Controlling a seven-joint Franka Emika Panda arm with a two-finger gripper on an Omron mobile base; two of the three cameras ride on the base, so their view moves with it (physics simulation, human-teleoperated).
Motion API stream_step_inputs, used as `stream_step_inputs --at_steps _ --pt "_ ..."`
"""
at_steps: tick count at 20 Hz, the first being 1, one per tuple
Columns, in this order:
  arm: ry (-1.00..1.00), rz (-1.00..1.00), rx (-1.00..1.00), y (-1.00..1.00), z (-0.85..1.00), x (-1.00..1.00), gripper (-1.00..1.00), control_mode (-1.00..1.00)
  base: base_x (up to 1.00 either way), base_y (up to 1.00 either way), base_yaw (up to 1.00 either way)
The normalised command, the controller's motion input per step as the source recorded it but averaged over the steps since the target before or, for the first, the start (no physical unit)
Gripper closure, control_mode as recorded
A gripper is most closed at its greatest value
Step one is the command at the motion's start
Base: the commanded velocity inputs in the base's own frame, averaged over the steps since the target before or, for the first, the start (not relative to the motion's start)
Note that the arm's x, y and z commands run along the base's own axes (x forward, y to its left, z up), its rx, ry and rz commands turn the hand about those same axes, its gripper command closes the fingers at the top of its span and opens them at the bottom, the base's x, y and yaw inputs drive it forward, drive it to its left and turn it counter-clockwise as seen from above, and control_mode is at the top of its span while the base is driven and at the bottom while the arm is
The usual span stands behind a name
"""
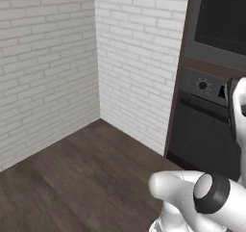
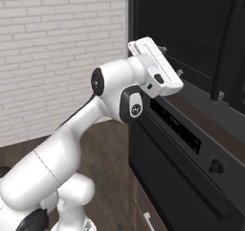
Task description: Pick the garlic from the sink and place it in the bowl. Then pick the bowl and place it in the microwave. Then close the microwave door and press the start button.
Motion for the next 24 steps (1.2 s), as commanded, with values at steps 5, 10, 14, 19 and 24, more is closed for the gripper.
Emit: stream_step_inputs --at_steps 5,10,14,19,24 --pt "-0.09 0.0 0.0 -0.44 -0.37 1.0 -1.0 -1.0 0.0 0.0 0.0" --pt "-0.03 0.0 0.0 -0.38 -0.38 0.96 -1.0 -1.0 0.0 0.0 0.0" --pt "-0.11 0.0 0.0 -0.02 -0.12 -0.04 -1.0 -1.0 0.0 0.0 0.0" --pt "-0.02 0.0 -0.18 0.62 0.13 -0.97 -1.0 -1.0 0.0 0.0 0.0" --pt "0.11 0.0 -0.19 0.46 0.45 -0.86 -1.0 -1.0 0.0 0.0 0.0"
